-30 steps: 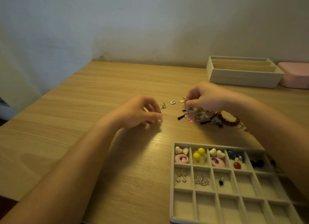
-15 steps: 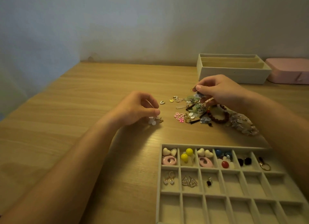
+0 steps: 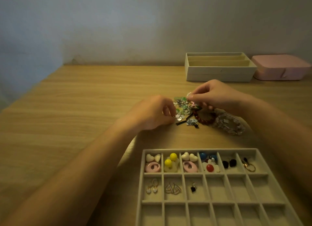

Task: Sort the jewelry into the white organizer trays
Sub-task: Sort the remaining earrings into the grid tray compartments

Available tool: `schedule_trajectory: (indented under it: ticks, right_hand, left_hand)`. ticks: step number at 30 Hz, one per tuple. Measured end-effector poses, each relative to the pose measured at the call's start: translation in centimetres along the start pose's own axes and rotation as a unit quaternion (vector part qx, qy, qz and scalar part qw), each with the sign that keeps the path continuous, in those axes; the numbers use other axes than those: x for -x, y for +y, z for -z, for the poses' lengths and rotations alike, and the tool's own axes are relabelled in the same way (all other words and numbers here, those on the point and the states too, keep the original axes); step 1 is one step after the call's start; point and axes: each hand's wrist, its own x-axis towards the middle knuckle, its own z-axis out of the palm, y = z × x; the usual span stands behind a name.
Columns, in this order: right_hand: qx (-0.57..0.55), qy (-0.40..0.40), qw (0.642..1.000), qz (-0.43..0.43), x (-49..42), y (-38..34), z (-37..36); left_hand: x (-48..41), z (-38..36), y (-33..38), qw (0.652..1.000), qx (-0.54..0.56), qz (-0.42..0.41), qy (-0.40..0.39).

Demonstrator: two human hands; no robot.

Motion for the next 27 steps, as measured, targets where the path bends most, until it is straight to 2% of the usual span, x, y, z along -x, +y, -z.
schedule_trajectory:
  ticks: [4, 8, 12, 17, 21, 27]
  right_hand:
    - [0.074, -0.015, 0.997, 0.009, 0.2, -0.1, 0.1]
    - [0.154, -0.059, 0.986, -0.002, 0.2, -0.4, 0.2]
    - [0.184, -0.066, 0.981, -0.007, 0.1, -0.7, 0.0]
    - [0.210, -0.027, 0.975, 0.070, -0.2, -1.4, -0.7]
    - [0.235, -0.077, 0.964, 0.102, -0.1, -1.8, -1.8]
    - [0.268, -0.105, 0.955, 0.076, 0.4, -1.5, -1.7]
  left_hand:
    - [0.4, 1.1, -1.5, 0.995, 0.089, 0.036, 0.022]
    - [0.7, 1.8, -2.6, 0.992, 0.110, 0.055, 0.014]
    - [0.8, 1.8, -3.0, 0.992, 0.106, 0.064, 0.004]
    - [0.9, 2.0, -3.1, 0.993, 0.105, 0.063, 0.002]
    - [0.6, 1.9, -3.0, 0.989, 0.123, 0.070, 0.037]
    - [-0.2, 0.7, -1.5, 0.992, 0.101, 0.054, 0.053]
